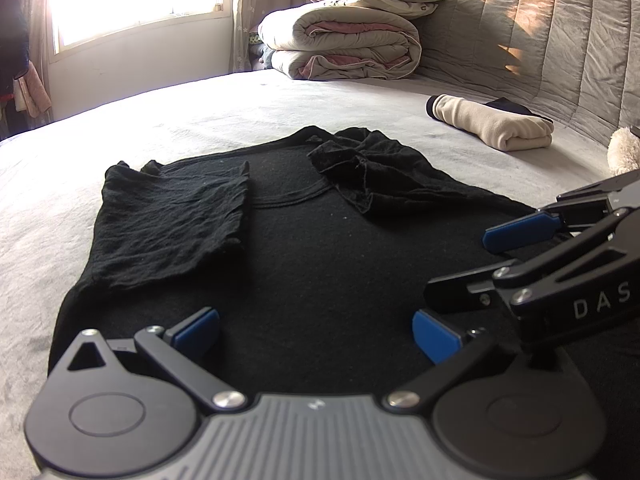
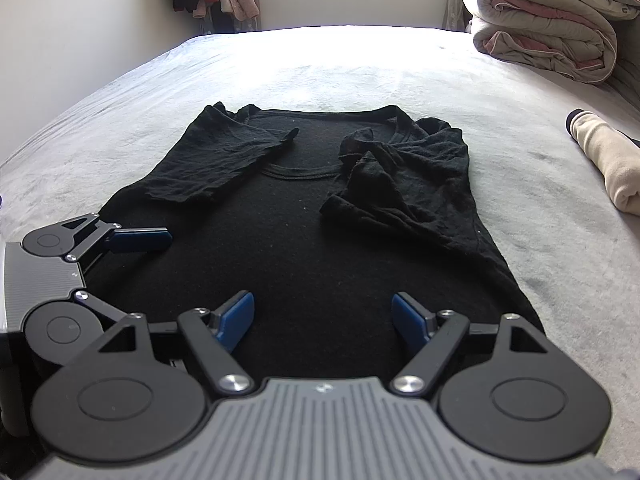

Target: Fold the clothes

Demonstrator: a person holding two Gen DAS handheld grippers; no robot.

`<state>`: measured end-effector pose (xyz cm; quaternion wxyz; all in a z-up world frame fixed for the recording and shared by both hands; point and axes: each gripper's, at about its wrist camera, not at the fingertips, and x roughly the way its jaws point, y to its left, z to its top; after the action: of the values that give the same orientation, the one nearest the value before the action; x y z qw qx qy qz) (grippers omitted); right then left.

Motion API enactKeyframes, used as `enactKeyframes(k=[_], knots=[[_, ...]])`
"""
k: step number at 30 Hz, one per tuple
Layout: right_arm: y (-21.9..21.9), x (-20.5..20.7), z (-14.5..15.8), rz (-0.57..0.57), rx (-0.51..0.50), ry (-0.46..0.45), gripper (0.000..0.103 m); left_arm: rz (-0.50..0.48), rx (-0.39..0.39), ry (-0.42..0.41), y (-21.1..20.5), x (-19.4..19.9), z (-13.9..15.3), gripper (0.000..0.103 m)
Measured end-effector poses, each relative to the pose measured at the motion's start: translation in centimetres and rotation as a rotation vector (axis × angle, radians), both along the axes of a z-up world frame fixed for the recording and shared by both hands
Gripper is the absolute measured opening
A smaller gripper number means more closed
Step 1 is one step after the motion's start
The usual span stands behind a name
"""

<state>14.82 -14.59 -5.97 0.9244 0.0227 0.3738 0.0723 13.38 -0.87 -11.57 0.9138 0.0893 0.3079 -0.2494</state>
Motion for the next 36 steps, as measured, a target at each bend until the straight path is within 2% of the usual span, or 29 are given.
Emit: enactKeyframes(k=[13, 16, 29, 36], knots=[[0.9, -1.2, 1.4, 0.008, -0.019, -0.008, 0.080, -0.001, 0.001, -0.001, 0.0, 0.0, 0.0, 0.103], [0.9, 0.0, 1.3, -0.004, -0.050, -0.021, 0.080, -0.001, -0.001, 0.000, 0.0, 0.0, 0.0, 0.103], [0.6, 10.0, 0.4, -0.076, -0.070, 0.038, 0.080, -0.003, 0.000, 0.000, 0.1, 0.0, 0.0, 0.103], [-0.3, 7.6, 1.3, -0.090, -0.012, 0.026, 0.080, -0.003, -0.001, 0.000, 0.1, 0.0, 0.0, 0.103]])
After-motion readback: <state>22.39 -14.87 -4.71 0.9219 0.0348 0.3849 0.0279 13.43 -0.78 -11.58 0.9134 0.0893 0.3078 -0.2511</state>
